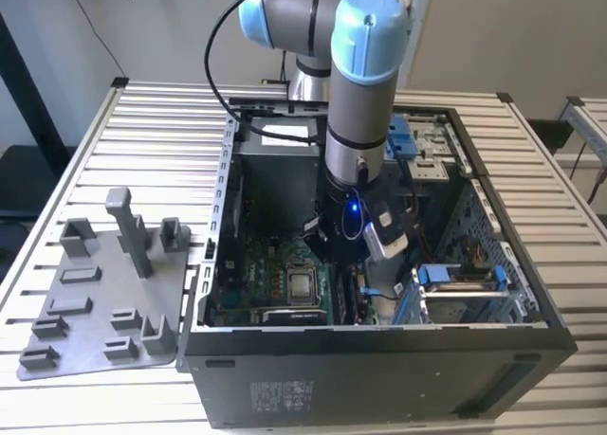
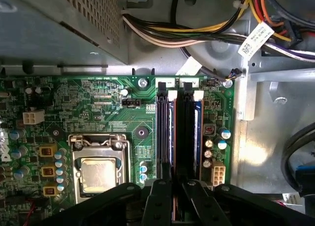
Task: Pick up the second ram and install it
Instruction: 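Insert the second ram into the second slot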
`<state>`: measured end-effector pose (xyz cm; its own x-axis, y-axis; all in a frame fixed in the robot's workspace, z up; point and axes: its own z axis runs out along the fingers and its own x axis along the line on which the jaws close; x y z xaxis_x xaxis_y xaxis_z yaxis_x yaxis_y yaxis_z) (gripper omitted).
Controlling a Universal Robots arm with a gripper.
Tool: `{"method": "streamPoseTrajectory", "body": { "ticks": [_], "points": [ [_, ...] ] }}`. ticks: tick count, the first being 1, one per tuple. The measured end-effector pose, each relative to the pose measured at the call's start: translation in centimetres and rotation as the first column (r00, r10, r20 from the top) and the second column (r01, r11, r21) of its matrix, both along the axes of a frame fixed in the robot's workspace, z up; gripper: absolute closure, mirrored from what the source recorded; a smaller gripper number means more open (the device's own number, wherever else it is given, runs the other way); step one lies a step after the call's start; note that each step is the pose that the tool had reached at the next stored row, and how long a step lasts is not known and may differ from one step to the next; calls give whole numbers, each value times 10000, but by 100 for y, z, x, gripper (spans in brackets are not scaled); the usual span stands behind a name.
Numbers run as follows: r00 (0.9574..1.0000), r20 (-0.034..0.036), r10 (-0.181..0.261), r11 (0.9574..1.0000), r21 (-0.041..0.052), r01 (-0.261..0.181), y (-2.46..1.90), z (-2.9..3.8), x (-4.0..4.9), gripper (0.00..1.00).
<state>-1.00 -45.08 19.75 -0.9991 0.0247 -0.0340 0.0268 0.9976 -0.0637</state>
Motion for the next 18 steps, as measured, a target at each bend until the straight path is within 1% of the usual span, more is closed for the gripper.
{"method": "streamPoseTrajectory", "body": {
  "ticks": [1, 2, 3, 4, 5, 6, 17, 18],
  "points": [
    [10000, -9, 0, 10000, -25, -1, -2, 6, -1, 85],
    [10000, -13, -1, 10000, -30, 0, -5, 16, -3, 78],
    [10000, -19, -6, 10000, -47, 6, -8, 64, -4, 78],
    [10000, -15, -10, 10000, -35, 10, -7, 104, -4, 78],
    [10000, -19, -11, 10000, -47, 10, -8, 154, -4, 78],
    [10000, -15, -12, 10000, -37, 12, -8, 194, -4, 78],
    [10000, -18, -11, 10000, -44, 11, -8, 700, -4, 78],
    [10000, -17, -11, 10000, -43, 10, -8, 731, -4, 78]
  ]
}}
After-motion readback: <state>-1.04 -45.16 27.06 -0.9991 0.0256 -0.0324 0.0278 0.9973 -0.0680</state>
